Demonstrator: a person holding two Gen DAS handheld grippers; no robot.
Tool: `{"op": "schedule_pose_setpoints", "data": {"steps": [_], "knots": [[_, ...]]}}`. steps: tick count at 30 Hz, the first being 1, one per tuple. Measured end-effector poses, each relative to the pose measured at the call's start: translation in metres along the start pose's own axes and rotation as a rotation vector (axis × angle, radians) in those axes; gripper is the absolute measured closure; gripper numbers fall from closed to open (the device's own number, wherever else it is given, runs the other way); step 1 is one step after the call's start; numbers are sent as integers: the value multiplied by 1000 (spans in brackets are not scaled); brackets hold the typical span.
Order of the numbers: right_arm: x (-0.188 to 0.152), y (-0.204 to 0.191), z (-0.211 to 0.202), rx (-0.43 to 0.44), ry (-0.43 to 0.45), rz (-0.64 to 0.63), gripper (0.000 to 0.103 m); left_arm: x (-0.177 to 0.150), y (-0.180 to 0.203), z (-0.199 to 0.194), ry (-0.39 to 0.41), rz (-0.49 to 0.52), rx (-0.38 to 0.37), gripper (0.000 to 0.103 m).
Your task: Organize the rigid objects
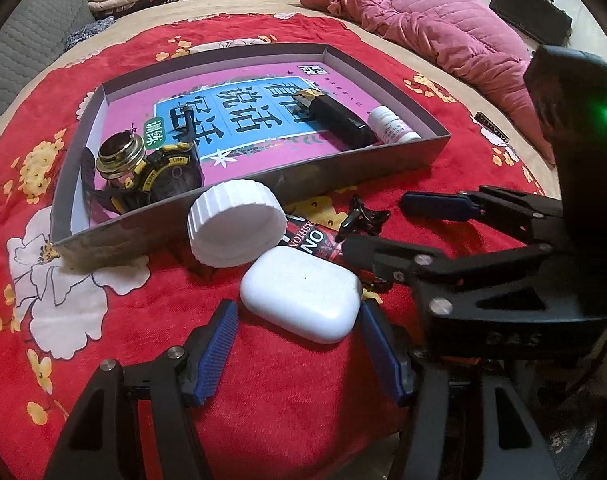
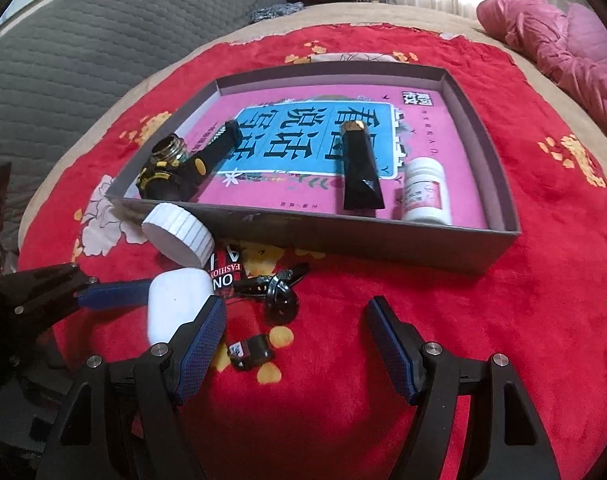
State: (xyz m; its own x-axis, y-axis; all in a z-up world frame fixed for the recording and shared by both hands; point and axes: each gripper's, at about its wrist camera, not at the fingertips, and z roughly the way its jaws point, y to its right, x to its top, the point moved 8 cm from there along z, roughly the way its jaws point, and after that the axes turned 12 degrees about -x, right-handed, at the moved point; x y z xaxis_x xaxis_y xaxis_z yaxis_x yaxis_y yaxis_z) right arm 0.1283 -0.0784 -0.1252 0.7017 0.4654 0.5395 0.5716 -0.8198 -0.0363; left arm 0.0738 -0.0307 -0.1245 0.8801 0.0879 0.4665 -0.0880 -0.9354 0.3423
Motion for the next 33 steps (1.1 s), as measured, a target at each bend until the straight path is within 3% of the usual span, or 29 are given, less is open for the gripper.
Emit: {"op": "schedule_pose_setpoints", "data": {"steps": [8, 13, 18, 33], "knots": [[6, 6, 9, 5, 6, 25, 60, 1, -1, 0, 5, -9, -6, 40], [6, 7, 11, -14, 18, 7, 65, 3, -3, 1, 11, -16, -9, 40], [10, 7, 13, -20, 43, -3, 77, 5, -3, 4, 14, -15, -10, 40], [9, 14, 11, 22, 54, 42, 82, 13, -5, 15, 26, -15, -11, 40]]}}
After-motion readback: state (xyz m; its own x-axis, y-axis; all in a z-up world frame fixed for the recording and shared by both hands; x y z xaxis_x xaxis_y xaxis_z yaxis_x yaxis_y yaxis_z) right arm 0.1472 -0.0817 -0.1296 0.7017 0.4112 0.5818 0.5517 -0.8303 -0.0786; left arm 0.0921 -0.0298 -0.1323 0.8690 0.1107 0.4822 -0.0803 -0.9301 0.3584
